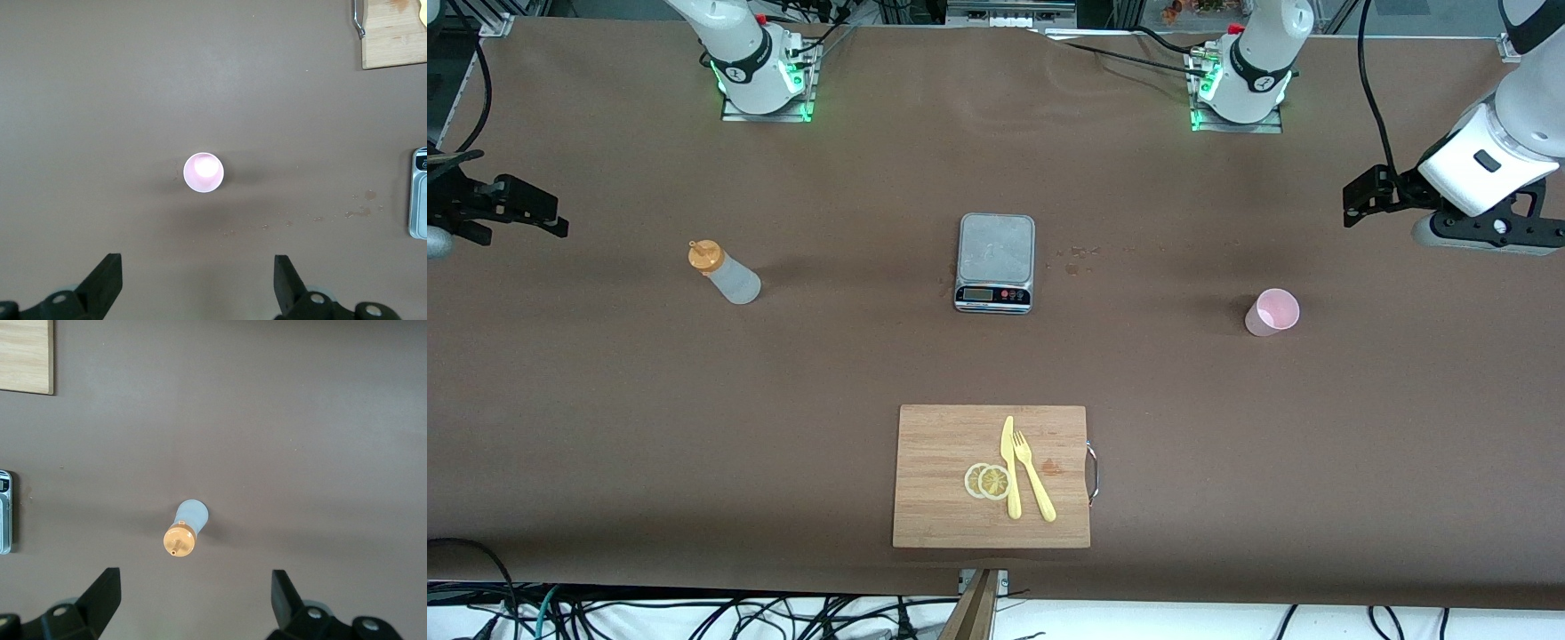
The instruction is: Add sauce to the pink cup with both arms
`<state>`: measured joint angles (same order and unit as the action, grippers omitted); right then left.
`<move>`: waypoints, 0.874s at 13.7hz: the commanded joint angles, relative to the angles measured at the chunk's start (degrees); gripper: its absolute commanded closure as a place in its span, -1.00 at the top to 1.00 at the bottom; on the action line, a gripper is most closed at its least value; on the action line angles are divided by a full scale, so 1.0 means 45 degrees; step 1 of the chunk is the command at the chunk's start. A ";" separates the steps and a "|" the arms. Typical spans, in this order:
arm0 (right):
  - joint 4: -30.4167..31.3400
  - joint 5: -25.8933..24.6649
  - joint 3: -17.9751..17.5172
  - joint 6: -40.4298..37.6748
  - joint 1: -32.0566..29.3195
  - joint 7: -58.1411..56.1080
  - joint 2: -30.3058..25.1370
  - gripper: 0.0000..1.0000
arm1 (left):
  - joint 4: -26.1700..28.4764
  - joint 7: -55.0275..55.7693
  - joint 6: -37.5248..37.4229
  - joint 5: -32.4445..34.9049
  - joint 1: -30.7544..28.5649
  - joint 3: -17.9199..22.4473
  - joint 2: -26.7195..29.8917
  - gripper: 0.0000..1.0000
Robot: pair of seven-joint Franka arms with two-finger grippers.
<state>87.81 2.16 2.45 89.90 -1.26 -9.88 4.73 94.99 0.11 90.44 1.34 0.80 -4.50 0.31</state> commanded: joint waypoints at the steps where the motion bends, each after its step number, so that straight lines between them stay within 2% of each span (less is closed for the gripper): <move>1: 0.0331 0.0125 0.0003 0.0178 -0.0033 -0.0050 -0.0327 1.00 | -0.0250 -0.0064 -0.0234 0.0230 0.0058 0.0023 -0.0088 1.00; 9: 0.0331 0.0125 0.0003 0.0178 -0.0033 -0.0069 -0.0308 0.99 | -0.0250 -0.0064 -0.0254 0.0230 0.0058 0.0004 -0.0069 1.00; 12: 0.0331 0.0125 0.0003 0.0159 -0.0033 -0.0069 -0.0308 0.99 | -0.0095 -0.0025 -0.0467 0.0133 0.0058 0.0023 -0.0478 1.00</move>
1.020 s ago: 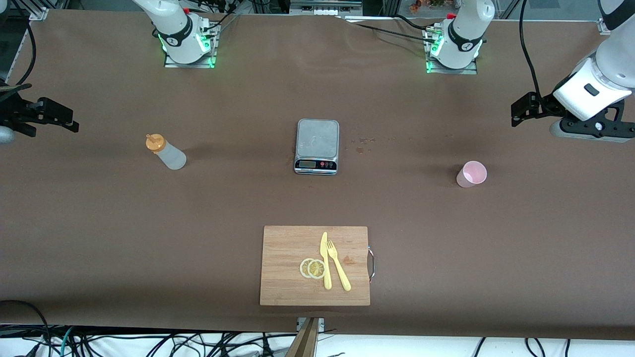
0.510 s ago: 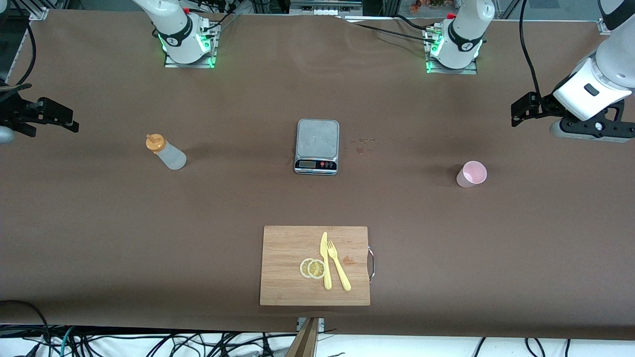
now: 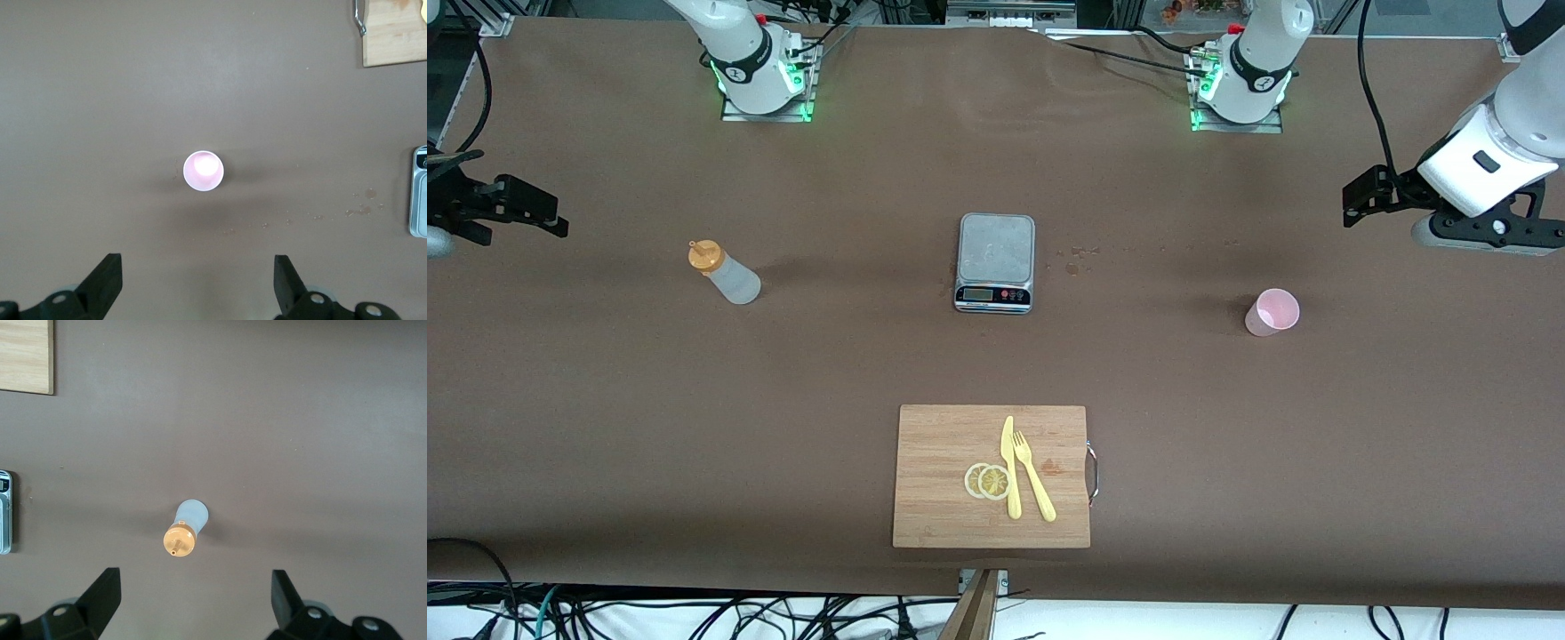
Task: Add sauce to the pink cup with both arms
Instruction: 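Lower the left gripper onto the pink cup and grasp it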
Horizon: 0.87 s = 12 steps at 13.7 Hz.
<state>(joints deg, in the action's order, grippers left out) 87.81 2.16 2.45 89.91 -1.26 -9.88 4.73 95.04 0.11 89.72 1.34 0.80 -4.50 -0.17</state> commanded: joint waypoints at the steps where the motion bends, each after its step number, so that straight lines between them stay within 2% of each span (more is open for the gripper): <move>1: 0.0331 0.0125 0.0003 0.0177 -0.0033 -0.0069 -0.0308 1.00 | -0.0086 -0.0083 -0.0309 0.0113 -0.0020 0.0043 -0.0701 1.00; 6: 0.0331 0.0125 0.0003 0.0177 -0.0033 -0.0069 -0.0308 0.99 | 0.0673 -0.1505 0.1815 0.0250 -0.1346 0.0102 -0.2577 1.00; 12: 0.0331 0.0125 0.0003 0.0158 -0.0033 -0.0089 -0.0308 0.99 | 0.4498 -0.1744 0.6149 0.0463 -0.1408 0.0102 -0.2443 1.00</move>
<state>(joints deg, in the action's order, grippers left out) 87.84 2.16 2.45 89.94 -1.26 -9.88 4.72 108.55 -6.54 112.03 1.69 -5.54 -3.89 -13.76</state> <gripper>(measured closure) 0.000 0.000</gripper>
